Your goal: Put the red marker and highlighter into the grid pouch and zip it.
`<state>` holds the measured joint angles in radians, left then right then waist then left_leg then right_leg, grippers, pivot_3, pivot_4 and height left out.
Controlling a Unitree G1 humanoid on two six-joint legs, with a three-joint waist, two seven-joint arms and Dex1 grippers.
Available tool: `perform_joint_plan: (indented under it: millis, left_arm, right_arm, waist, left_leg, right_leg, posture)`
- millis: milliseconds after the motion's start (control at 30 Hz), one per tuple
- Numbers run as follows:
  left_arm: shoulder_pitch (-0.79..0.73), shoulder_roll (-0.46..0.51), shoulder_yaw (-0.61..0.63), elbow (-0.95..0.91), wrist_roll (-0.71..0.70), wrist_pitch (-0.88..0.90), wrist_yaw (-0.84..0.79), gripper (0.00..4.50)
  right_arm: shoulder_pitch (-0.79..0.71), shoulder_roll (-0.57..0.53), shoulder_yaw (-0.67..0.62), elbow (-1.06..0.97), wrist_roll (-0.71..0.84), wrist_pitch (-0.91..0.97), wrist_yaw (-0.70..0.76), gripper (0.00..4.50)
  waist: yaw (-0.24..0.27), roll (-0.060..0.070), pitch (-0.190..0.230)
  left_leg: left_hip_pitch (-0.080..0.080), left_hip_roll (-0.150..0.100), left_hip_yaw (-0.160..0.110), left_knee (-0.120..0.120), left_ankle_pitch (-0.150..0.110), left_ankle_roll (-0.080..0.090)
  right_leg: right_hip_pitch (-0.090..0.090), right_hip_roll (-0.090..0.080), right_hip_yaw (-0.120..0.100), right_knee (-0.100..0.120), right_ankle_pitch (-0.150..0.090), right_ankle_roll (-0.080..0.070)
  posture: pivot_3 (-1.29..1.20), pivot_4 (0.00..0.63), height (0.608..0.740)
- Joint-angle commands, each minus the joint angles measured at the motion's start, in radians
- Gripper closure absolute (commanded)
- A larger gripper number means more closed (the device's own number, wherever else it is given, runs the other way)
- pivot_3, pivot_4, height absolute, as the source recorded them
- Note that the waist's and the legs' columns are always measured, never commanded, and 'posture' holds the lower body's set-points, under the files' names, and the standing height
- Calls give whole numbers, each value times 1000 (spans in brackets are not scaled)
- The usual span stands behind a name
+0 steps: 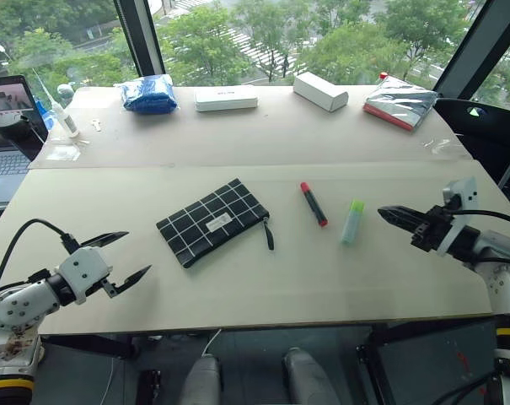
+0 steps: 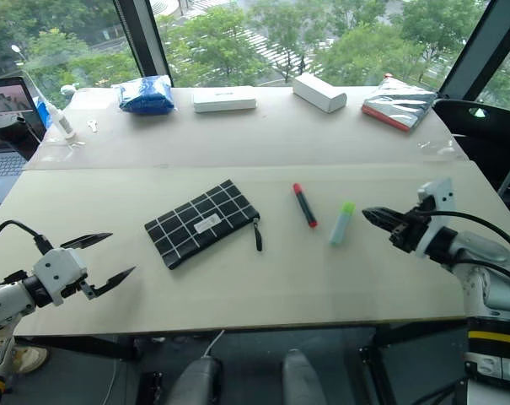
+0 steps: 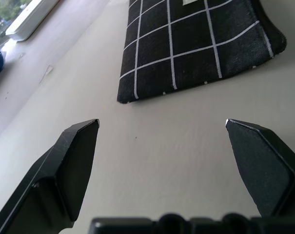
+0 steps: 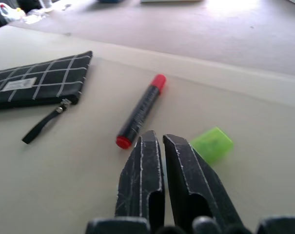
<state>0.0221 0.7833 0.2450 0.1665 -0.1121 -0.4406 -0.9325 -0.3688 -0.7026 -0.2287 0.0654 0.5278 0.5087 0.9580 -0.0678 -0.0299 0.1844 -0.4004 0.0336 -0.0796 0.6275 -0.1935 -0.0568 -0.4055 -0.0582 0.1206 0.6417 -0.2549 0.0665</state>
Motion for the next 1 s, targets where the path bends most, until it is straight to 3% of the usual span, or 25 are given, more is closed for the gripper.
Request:
perform_joint_plan:
  millis: [33,267,500,733,1000]
  left_arm:
    - [-22,30,-60,-39,51,-71,-10,0]
    - [-63,43,-125,13,128,-145,31,0]
    - [-67,25,-155,34,161,-184,97,0]
    - [-63,19,-169,33,141,-185,123,0]
    - [-80,26,-173,49,130,-189,129,0]
  right_arm:
    - [-129,89,114,-39,-69,-12,-90,4437]
    - [-353,292,346,27,-223,4,-190,4437]
    - [-395,398,491,128,-347,63,-265,4437]
    - [-449,468,519,334,-464,-38,-357,4437]
    - [-467,492,530,393,-494,-73,-314,4437]
  waist:
    - [-7,0,0]
    - [-2,1,0]
    - [7,1,0]
    - [3,1,0]
    - [0,1,0]
  left_leg:
    - [0,0,0,0,0,0]
    - [-5,0,0,0,0,0]
    - [-8,0,0,1,0,0]
    - [-8,0,0,0,0,0]
    - [-7,0,0,0,0,0]
  right_leg:
    - [0,0,0,0,0,-1]
    - [-8,0,0,4,4,-7]
    - [-13,0,-1,7,5,-8]
    - [-14,0,-1,8,5,-9]
    - [-13,0,-1,9,5,-9]
  posture:
    - [0,150,740]
    - [0,150,740]
    - [0,150,740]
    - [0,150,740]
    - [0,150,740]
